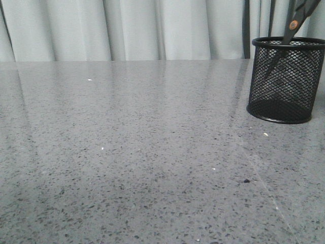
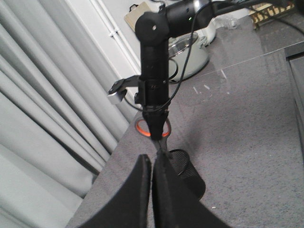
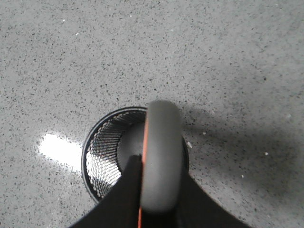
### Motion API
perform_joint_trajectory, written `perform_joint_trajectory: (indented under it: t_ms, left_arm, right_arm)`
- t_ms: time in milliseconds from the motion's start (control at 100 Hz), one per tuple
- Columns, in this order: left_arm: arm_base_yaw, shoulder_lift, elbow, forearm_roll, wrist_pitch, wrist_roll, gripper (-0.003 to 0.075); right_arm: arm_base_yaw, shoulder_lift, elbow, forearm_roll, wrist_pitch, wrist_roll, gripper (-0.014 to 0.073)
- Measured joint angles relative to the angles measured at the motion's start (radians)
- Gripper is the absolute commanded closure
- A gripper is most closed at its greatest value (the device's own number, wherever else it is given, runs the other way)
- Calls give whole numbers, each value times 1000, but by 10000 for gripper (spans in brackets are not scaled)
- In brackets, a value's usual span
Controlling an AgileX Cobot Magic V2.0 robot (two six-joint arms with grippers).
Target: Put scissors into bucket
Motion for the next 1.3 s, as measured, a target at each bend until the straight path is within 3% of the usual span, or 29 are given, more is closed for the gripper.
perform_joint_trajectory:
  t_ms: [150,440,620,940,1010,1110,1300]
  left_arm:
    - [0,0,2,-11,0,0,740]
    - [0,0,2,-22,0,0,740]
    - [0,0,2,-22,0,0,740]
    - [0,0,7,-22,-51,0,740]
    - [0,-4,24,-10,-117,-13,740]
    - [0,-29,77,52,-241,-81,740]
    - [0,-148,299,165,-468,-222,740]
  right_arm:
    - [0,45,0,10,-4,0,634]
    - [0,67,0,16,-27,0,365]
    - [0,67,-7,20,-70,0,300]
    - [0,67,-96,20,-144,2,312]
    - [0,67,-135,22,-142,2,399]
    - [0,44,-160,35,-121,2,670]
    - [0,-129,-48,37,-144,-22,638]
